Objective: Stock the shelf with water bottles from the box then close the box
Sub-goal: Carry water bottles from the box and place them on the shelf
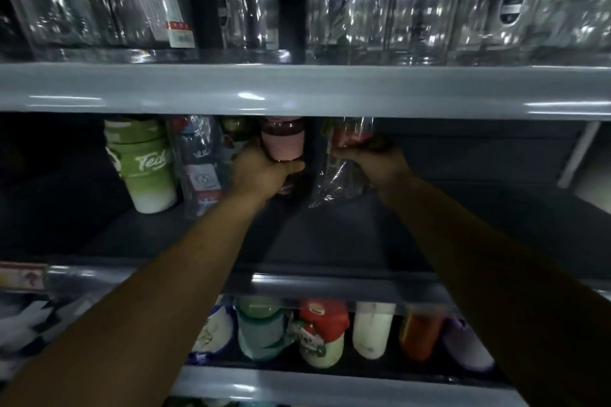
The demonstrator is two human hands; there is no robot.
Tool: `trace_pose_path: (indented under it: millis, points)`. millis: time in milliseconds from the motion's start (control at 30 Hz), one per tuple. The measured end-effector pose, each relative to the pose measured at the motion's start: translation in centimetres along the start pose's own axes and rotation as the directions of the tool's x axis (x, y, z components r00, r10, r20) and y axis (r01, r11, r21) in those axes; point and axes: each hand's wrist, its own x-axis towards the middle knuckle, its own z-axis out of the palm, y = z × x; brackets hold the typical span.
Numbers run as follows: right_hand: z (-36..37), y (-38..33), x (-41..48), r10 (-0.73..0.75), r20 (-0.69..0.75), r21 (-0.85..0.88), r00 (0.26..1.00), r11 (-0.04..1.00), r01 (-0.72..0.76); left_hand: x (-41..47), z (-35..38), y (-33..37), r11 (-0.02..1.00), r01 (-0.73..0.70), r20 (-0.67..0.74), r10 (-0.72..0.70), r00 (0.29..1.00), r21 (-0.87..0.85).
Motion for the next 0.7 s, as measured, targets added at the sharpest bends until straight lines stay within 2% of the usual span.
trace_pose_path:
  millis: [100,267,467,600,700]
  points:
    - [1.4,1.0,1.2,-0.016,0.016,-0.121,1.000,0.993,0.018,0.9,0.3,-1.1,0.994,-0.029,-0.034,0.032,0.999,0.107]
    - [3.1,2.1,2.5,0.011,-0.010,-0.106,1.000,0.994,-0.012,1.3,0.7,-2.3,0.995,-0.046,-0.063,0.051,0.997,0.085]
    - [3.8,2.9,3.0,-0.126,0.039,-0.228,0.991,0.965,0.132,1.6,0.9,-2.9,0.988,-0.070,-0.087,0.082,0.993,0.134]
    - [4.0,4.0,3.1,-0.141,0.040,-0.275,0.989,0.950,0.146,1.1,1.1,-2.7,0.977,-0.070,-0.064,0.084,0.994,0.199]
    - [3.8,3.8,3.0,-0.126,0.117,-0.416,0.985,0.895,0.163,0.7,0.5,-2.0,0.972,-0.009,0.008,0.007,1.000,0.233]
